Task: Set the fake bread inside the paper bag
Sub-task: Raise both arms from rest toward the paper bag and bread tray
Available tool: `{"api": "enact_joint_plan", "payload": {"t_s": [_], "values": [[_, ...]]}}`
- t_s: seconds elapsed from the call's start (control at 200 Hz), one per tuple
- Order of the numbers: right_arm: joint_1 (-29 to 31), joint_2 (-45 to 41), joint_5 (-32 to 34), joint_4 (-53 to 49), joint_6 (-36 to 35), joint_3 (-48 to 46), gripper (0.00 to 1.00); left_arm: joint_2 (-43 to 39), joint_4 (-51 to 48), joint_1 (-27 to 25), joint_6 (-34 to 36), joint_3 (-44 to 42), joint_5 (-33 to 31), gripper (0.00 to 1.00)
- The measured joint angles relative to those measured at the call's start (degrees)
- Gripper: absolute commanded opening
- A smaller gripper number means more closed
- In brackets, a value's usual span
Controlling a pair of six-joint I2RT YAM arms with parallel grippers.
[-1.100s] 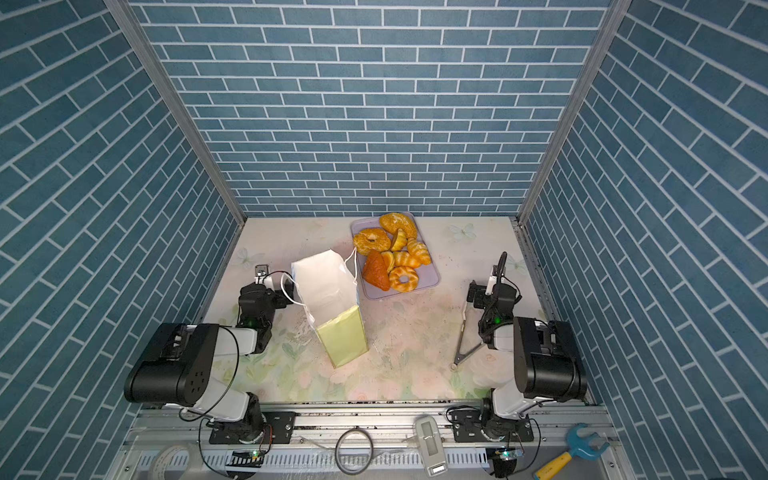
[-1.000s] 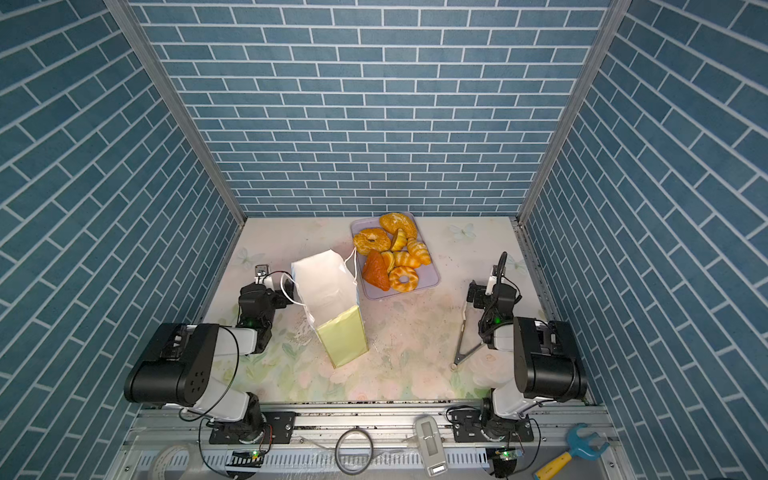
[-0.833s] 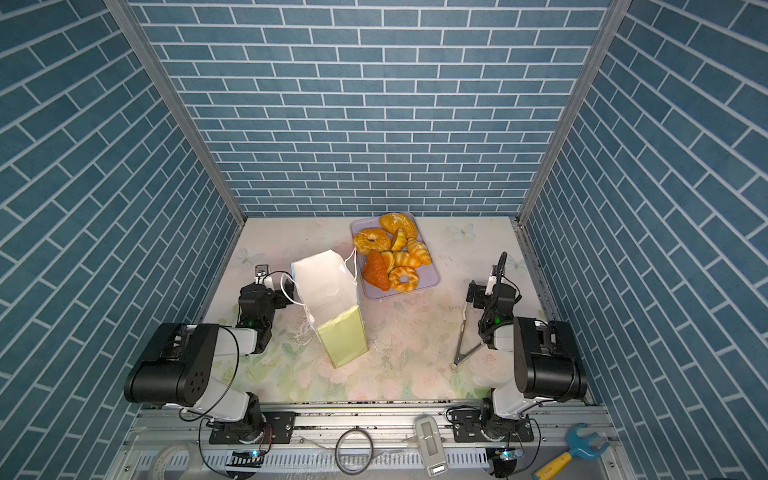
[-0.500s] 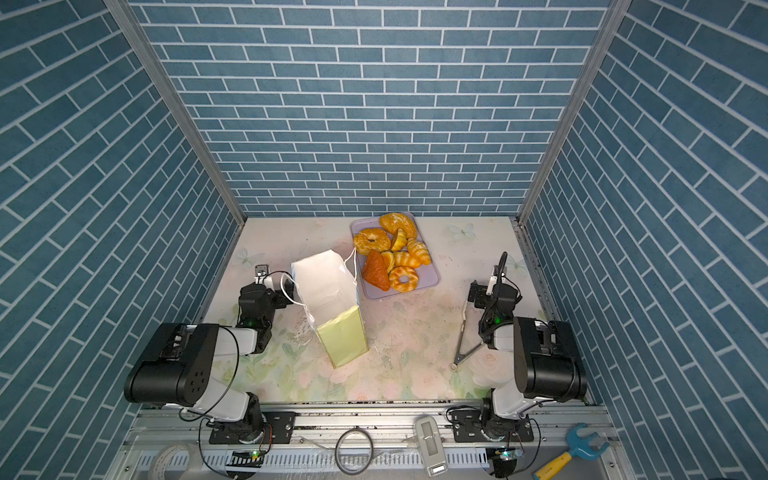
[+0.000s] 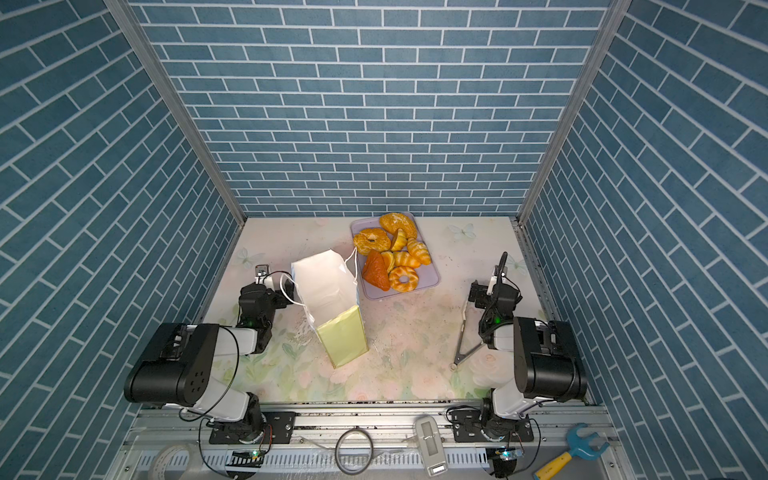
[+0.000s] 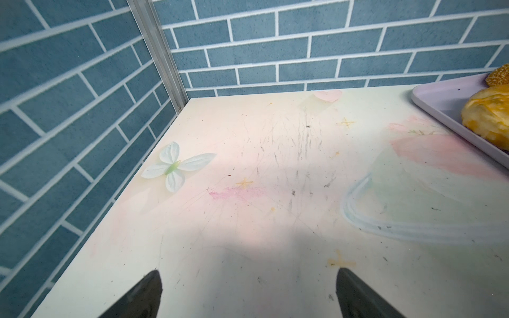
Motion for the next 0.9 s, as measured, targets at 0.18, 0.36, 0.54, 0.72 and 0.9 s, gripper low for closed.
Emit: {"api": "enact_joint_plan", "payload": {"t_s": [0.18, 0.36, 0.54, 0.72, 0.9], "values": [[0.0, 0.0, 0.4, 0.0, 0.1, 0.0, 0.94, 0.0, 0.0, 0.0, 0.0, 0.0, 0.0, 1.00], [0.0, -4.5, 0.6, -4.6, 0.1, 0.1, 0.93, -5.2, -2.8, 1.0, -0.7, -0.2, 0.4, 0.99], [1.0, -13.3, 1.1, -14.6, 0.2, 3.3, 0.94, -18.0, -13.3, 2.6, -3.1, 1.5, 0.9, 1.00], [3.0, -20.3, 1.2, -33.0, 1.6, 13.2, 0.92, -27.6, -35.4, 3.6, -7.2, 12.4, 3.3, 1.00], [5.0, -23.3, -2.6, -52.3, 3.4, 25.4, 0.86, -35.9, -53.9, 3.6, -9.3, 20.7, 7.5, 1.00]]}}
